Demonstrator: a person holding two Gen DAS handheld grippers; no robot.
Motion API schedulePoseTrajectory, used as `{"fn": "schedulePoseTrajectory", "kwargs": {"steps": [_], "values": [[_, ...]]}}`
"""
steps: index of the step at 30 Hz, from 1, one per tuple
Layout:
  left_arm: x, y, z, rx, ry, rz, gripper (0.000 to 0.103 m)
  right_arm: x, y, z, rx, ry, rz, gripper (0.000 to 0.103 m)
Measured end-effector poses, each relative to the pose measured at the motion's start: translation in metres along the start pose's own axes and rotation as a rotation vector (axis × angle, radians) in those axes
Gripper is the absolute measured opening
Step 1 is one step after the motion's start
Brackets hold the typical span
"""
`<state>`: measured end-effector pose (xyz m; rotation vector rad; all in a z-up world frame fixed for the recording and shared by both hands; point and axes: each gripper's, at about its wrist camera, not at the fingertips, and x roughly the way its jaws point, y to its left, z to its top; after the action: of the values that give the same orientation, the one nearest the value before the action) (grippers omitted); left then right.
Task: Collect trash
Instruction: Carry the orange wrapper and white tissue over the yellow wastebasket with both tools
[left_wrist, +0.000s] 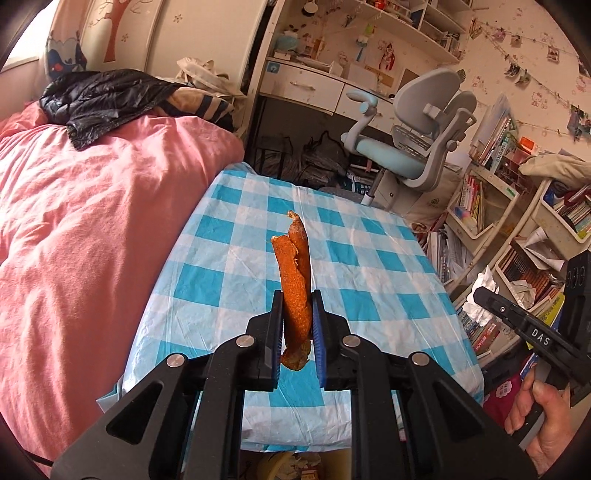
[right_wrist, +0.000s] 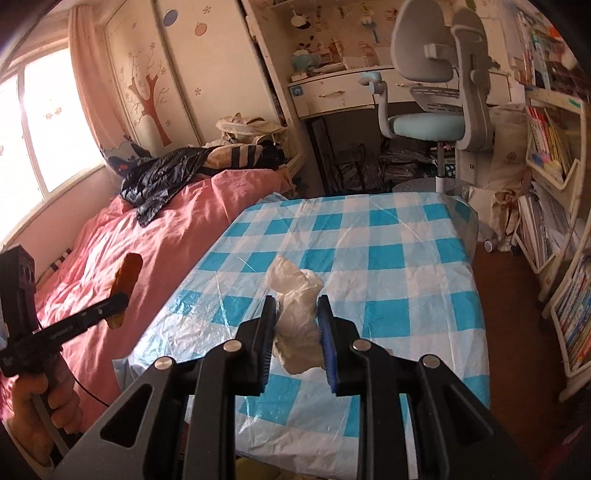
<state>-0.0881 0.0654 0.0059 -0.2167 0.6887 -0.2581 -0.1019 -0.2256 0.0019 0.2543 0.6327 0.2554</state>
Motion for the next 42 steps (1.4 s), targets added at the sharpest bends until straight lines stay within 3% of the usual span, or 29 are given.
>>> {"fn": "schedulePoseTrajectory", "kwargs": {"steps": [12,42], "values": [[-0.002,-0.010,-0.007,0.008,-0.007,0.005,0.014,0.003,0.024,-0.007,-0.084,0.002,0.009,0.025],[0.003,-0.016,-0.006,0.002,-0.021,-0.018,0.014,0.006,0.021,-0.007,-0.073,0.014,0.026,0.025]]}}
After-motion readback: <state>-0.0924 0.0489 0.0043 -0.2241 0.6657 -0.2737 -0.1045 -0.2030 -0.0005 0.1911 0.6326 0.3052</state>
